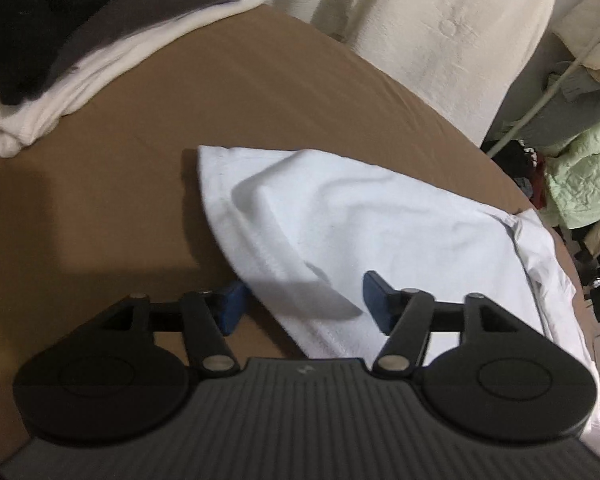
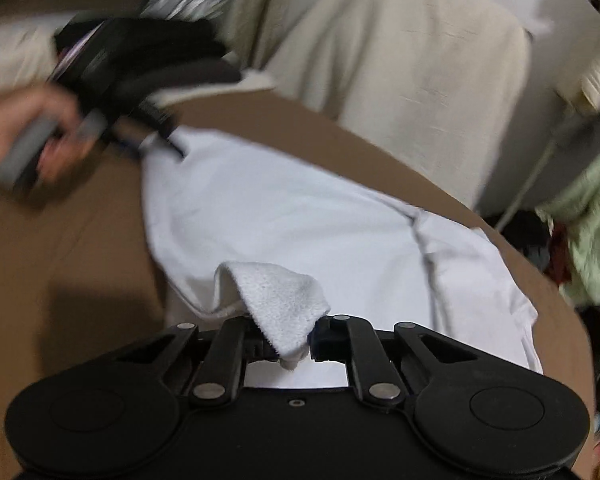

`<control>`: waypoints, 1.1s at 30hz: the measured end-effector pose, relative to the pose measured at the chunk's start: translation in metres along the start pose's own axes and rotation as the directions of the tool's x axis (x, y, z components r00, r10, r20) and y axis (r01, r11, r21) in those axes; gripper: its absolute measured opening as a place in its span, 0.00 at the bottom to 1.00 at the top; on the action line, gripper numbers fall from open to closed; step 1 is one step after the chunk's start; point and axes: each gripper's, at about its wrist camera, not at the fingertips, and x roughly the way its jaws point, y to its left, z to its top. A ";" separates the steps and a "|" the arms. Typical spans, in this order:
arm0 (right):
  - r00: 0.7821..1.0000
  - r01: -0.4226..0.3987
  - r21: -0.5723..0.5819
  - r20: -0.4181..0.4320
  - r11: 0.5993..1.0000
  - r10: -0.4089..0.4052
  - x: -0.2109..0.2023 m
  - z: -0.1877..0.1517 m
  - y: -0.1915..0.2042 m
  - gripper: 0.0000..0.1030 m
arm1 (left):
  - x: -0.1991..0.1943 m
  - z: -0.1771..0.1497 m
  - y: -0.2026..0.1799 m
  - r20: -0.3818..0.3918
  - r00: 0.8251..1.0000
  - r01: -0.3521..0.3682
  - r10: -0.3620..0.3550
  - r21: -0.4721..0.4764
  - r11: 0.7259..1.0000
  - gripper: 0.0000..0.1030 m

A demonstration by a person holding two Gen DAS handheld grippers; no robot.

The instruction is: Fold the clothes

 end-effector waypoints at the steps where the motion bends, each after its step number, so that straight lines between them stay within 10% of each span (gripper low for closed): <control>1: 1.000 -0.024 0.053 0.007 0.998 0.023 -0.001 -0.002 -0.013 0.12 | 0.001 0.000 0.001 -0.001 1.000 0.008 -0.008 -0.015 1.000 0.63; 4: 0.993 -0.113 0.224 0.040 0.968 0.107 -0.004 -0.022 -0.036 0.12 | 0.006 -0.001 0.003 -0.013 0.999 0.029 -0.030 -0.029 0.999 0.55; 6: 0.991 -0.129 0.329 0.013 0.936 0.132 0.002 -0.037 -0.040 0.12 | 0.010 -0.001 0.000 -0.022 0.999 0.031 -0.030 0.009 0.999 0.20; 8: 0.988 -0.144 0.364 -0.002 0.920 0.155 0.004 -0.041 -0.038 0.12 | 0.012 -0.002 -0.003 -0.025 0.999 0.028 -0.027 0.040 0.999 0.08; 12: 0.970 -0.241 0.378 0.114 0.894 0.213 -0.006 -0.038 -0.038 0.11 | 0.002 0.003 -0.014 0.039 0.999 0.026 -0.030 0.098 0.995 0.07; 17: 0.980 -0.177 0.452 0.160 0.874 0.115 -0.023 -0.042 -0.067 0.10 | -0.030 0.023 -0.051 0.155 0.984 0.070 -0.092 0.142 0.987 0.07; 19: 0.989 -0.139 0.571 0.125 0.809 0.082 -0.034 -0.055 -0.097 0.10 | -0.036 0.033 -0.082 0.179 0.976 0.089 -0.123 0.187 0.978 0.07; 24: 0.977 -0.209 0.852 0.157 0.480 0.145 -0.059 -0.119 -0.179 0.10 | -0.008 0.041 -0.212 0.148 0.965 0.145 -0.215 0.383 0.912 0.07; 31: 0.994 0.101 0.890 -0.078 0.445 -0.070 -0.081 -0.173 -0.230 0.10 | 0.088 0.010 -0.405 0.031 0.958 0.217 -0.287 0.578 0.787 0.10; 33: 0.982 0.185 0.899 -0.150 0.396 -0.117 -0.081 -0.192 -0.247 0.10 | 0.127 -0.001 -0.435 -0.075 0.960 0.265 -0.270 0.556 0.788 0.37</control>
